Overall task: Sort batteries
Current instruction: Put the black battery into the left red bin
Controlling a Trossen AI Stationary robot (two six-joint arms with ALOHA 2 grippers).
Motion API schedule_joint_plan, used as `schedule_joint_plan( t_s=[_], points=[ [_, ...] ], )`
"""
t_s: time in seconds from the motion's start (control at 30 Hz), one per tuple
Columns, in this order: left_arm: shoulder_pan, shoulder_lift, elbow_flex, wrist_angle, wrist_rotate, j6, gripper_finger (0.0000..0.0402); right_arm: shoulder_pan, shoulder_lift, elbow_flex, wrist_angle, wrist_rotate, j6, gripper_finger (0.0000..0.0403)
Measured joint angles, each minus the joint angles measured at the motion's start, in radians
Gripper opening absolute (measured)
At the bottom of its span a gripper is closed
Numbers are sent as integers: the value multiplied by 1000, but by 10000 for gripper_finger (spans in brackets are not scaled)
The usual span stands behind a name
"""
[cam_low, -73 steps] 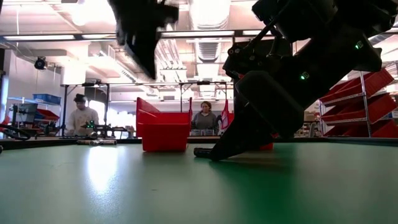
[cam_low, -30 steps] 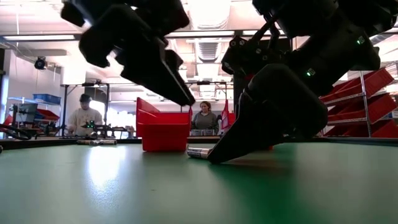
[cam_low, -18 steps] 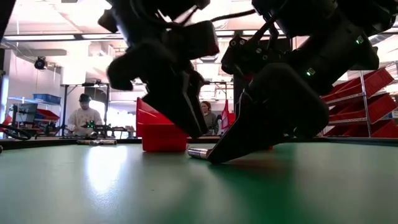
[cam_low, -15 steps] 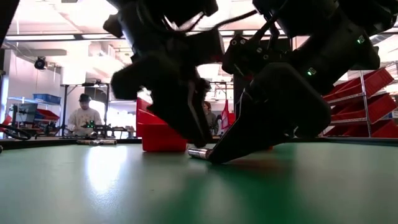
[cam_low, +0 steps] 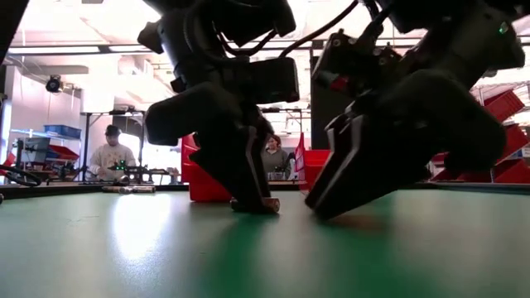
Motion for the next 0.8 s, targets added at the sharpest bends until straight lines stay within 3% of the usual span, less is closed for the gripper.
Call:
schedule_joint_plan(
  t_s=[0.17, 0.37, 0.57, 0.8],
  points=[
    [-9, -2, -22, 35, -1, -60, 90, 4, -66, -1, -119, 16, 17, 203],
    [-43, -3, -108, 225, -19, -150, 38, 29, -158, 0, -252, 62, 50, 203],
    [-78, -1, -234, 537, -21, -245, 62, 94, -247, -1, -317, 189, 46, 203],
    [-122, 5, -401, 897, -129, -228, 91, 131, -297, -2, -315, 271, 42, 203]
  ],
)
